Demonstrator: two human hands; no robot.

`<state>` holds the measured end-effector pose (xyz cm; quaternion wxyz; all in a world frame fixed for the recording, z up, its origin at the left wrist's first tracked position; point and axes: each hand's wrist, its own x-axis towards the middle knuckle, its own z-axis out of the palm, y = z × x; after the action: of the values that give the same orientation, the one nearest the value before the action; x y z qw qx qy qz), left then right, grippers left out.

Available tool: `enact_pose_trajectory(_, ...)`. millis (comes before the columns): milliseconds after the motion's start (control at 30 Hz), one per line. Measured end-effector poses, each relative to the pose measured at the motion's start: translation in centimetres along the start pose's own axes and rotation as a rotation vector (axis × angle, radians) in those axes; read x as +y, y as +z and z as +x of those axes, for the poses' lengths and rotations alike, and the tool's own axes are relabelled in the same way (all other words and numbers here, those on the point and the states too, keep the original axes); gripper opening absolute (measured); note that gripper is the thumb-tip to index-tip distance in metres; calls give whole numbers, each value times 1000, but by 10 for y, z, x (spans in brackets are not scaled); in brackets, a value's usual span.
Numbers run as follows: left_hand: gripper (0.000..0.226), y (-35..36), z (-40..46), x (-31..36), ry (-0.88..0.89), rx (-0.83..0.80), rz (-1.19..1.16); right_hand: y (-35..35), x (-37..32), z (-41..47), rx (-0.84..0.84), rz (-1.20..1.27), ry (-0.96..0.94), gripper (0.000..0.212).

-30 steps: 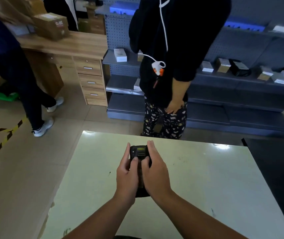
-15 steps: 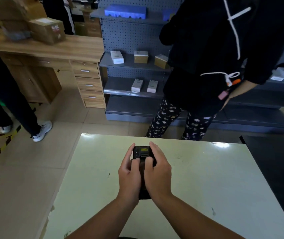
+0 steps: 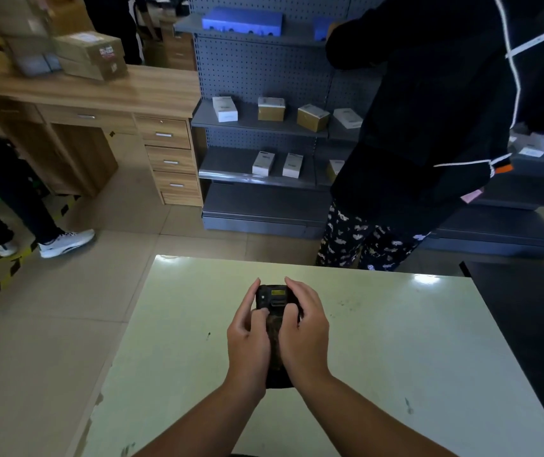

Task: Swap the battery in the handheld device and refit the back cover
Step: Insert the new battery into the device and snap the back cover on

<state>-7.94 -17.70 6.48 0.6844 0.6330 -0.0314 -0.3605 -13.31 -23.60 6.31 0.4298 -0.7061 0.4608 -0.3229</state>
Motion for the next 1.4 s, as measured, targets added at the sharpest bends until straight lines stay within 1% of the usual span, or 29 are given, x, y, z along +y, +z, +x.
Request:
enact_pose_trajectory(167, 54, 1, -2, -7, -15, 1, 5, 2, 2, 2, 30, 18, 42, 41)
enact_pose_trajectory(300, 55, 0, -1, -8, 13, -7, 54, 1, 3, -1, 39, 75, 70, 43)
enact_pose_trajectory(400, 56, -4, 4, -3, 34, -41, 97, -3, 7, -3, -33, 213, 163, 48)
enact_pose_trajectory(500, 55, -9, 11, 4, 72, -51, 139, -12, 9, 3, -91, 372, 263, 44)
enact_pose_trajectory(633, 53, -14, 16, 7, 94, -75, 163, -18, 6, 12, -65, 436, 236, 37)
enact_pose_trajectory(767, 54, -16, 17, 9, 103, -58, 170, -13, 4, 11, -65, 488, 268, 38)
enact_pose_trajectory(967, 56, -14, 17, 9, 120, -24, 192, -9, 1, 11, -84, 447, 316, 42)
enact_pose_trajectory(1100, 56, -13, 16, 4, 110, -20, 219, -1, -1, 13, -46, 327, 361, 39)
enact_pose_trajectory(1267, 53, -12, 14, -3, 109, -22, 266, 4, -3, 15, -18, 144, 362, 37)
enact_pose_trajectory(1400, 55, -12, 13, -9, 97, -31, 290, 5, -4, 13, -1, 72, 384, 38)
